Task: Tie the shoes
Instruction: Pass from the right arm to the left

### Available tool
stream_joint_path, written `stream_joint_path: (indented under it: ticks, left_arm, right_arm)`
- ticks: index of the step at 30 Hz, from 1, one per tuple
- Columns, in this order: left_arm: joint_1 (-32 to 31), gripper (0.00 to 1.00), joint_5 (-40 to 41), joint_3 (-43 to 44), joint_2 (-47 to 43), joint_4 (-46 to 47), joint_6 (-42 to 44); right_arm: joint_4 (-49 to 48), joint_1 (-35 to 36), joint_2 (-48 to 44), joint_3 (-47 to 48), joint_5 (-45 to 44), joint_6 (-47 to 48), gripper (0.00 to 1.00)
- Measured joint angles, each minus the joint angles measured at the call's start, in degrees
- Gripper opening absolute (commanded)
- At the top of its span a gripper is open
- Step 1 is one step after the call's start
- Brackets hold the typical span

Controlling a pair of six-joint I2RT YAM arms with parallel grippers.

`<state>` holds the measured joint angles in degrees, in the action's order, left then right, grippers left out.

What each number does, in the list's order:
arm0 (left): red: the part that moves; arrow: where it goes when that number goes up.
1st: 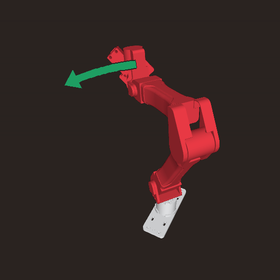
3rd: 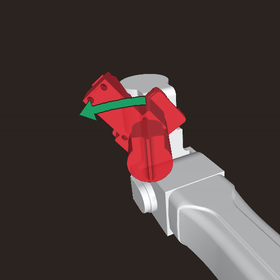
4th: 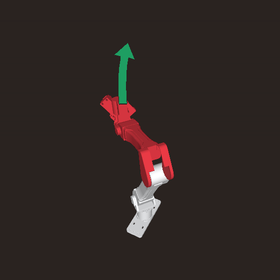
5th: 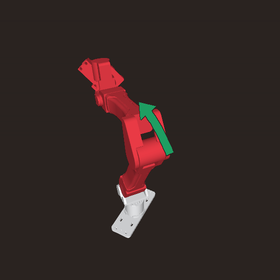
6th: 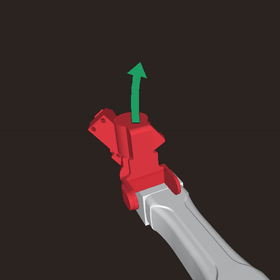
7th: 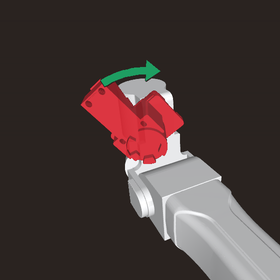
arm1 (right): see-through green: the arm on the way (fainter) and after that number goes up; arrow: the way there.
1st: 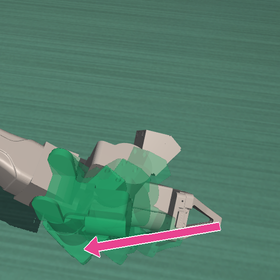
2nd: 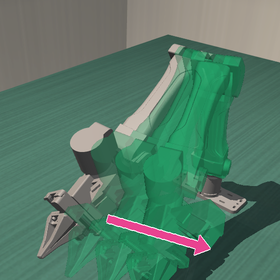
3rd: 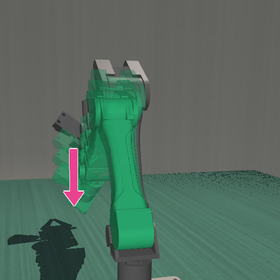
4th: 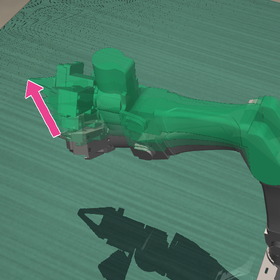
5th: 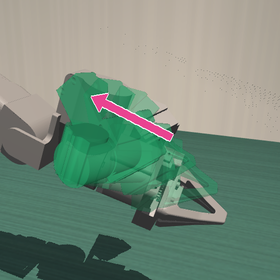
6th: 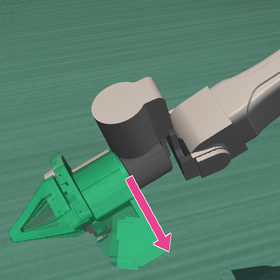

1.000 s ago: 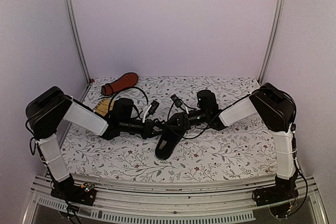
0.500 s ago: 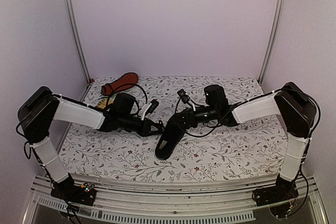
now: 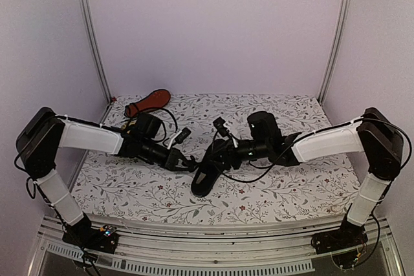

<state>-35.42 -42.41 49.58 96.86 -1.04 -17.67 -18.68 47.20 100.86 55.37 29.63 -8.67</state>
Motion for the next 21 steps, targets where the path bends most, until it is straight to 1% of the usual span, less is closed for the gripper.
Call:
stream_joint_path:
  ticks: [7, 14, 21]
  left_arm:
    - [2.05, 0.00, -6.40, 0.76, -0.96, -1.25, -2.40]
    - [2.86, 0.00, -9.35, 1.57, -0.98, -2.86, -3.67]
    - [3.08, 0.00, -10.40, 1.81, -1.01, -3.17, -4.94]
  right_arm:
    - [-1.70, 8.44, -0.07, -0.33, -6.19, 4.52, 0.47]
    - [-8.00, 11.52, 2.49, -0.33, -12.94, 13.05, 0.46]
    - [-10.99, 12.00, 6.38, -0.31, -16.48, 19.63, 0.38]
